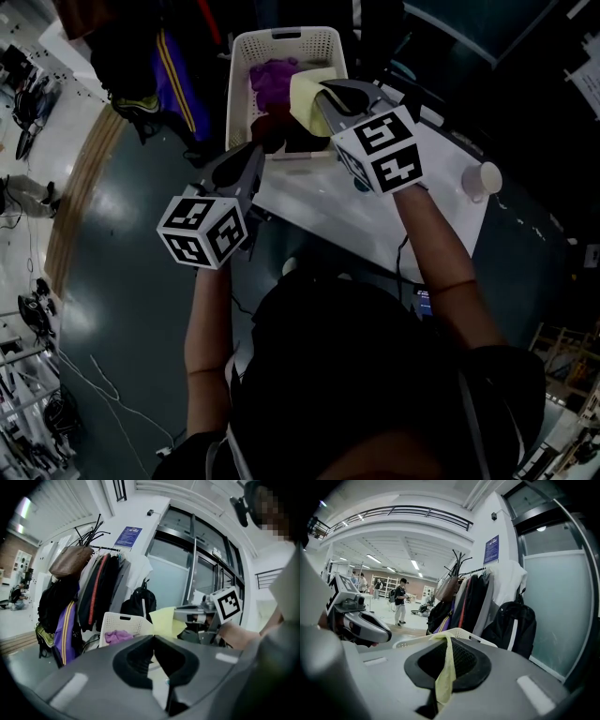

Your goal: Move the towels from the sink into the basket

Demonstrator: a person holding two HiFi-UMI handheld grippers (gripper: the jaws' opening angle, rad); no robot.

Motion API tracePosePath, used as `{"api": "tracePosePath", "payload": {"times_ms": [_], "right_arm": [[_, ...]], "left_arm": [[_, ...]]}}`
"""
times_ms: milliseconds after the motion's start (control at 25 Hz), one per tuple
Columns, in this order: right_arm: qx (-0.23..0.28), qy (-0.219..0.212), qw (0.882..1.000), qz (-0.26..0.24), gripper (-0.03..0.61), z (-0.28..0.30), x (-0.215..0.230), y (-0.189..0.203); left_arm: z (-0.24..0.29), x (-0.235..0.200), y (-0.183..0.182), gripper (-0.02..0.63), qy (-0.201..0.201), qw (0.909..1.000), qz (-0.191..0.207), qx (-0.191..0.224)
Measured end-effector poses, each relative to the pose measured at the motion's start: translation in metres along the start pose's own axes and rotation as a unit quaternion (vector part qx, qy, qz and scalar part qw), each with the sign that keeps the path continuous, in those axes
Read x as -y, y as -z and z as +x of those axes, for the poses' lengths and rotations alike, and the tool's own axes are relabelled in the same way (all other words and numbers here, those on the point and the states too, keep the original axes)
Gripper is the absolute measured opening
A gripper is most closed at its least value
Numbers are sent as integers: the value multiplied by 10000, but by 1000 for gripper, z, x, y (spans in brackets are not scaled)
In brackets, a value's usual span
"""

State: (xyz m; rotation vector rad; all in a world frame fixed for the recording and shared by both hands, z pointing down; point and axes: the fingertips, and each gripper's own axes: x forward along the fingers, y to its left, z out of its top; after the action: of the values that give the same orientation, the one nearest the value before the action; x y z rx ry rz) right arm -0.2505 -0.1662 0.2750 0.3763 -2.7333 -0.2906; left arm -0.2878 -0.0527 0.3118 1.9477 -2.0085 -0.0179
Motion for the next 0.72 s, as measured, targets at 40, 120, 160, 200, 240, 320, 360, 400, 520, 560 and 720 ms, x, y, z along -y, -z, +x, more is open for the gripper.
{"api": "tracePosePath", "payload": {"times_ms": [40, 120, 160, 200, 240, 320, 360, 400, 520, 560, 720], "right_arm": [[-14, -51, 10000, 18, 5, 4, -3, 1], [-47, -164, 9998, 77, 5, 13, -10, 3], [-66, -225, 9997, 114, 5, 17, -13, 4], [-86, -290, 9994, 153, 5, 21, -16, 5], [-105, -358, 9991, 193, 5, 24, -19, 6], [-151, -485, 9984, 241, 5, 31, -25, 7], [-180, -534, 9981, 237, 5, 34, -28, 9], [-212, -575, 9979, 221, 5, 38, -31, 10], [-304, -690, 9970, 186, 5, 48, -40, 15], [-337, -728, 9966, 178, 5, 51, -42, 17], [-493, -876, 9948, 134, 6, 61, -52, 24]], "left_arm": [[0, -2, 0, 8, -10, 10000, -5, -3], [0, -7, 0, 8, -28, 10000, -15, -14], [1, -10, 0, 8, -38, 10000, -19, -18], [1, -12, 0, 8, -48, 10000, -22, -20], [2, -15, -1, 8, -58, 10000, -26, -19], [3, -19, -2, 8, -74, 10000, -32, -22], [4, -21, -2, 8, -77, 10000, -35, -27], [5, -23, -2, 8, -76, 10000, -38, -35], [8, -29, -2, 8, -64, 10000, -40, -58], [9, -32, -3, 8, -63, 10000, -41, -61], [10, -43, -4, 8, -81, 9999, -65, -52]]}}
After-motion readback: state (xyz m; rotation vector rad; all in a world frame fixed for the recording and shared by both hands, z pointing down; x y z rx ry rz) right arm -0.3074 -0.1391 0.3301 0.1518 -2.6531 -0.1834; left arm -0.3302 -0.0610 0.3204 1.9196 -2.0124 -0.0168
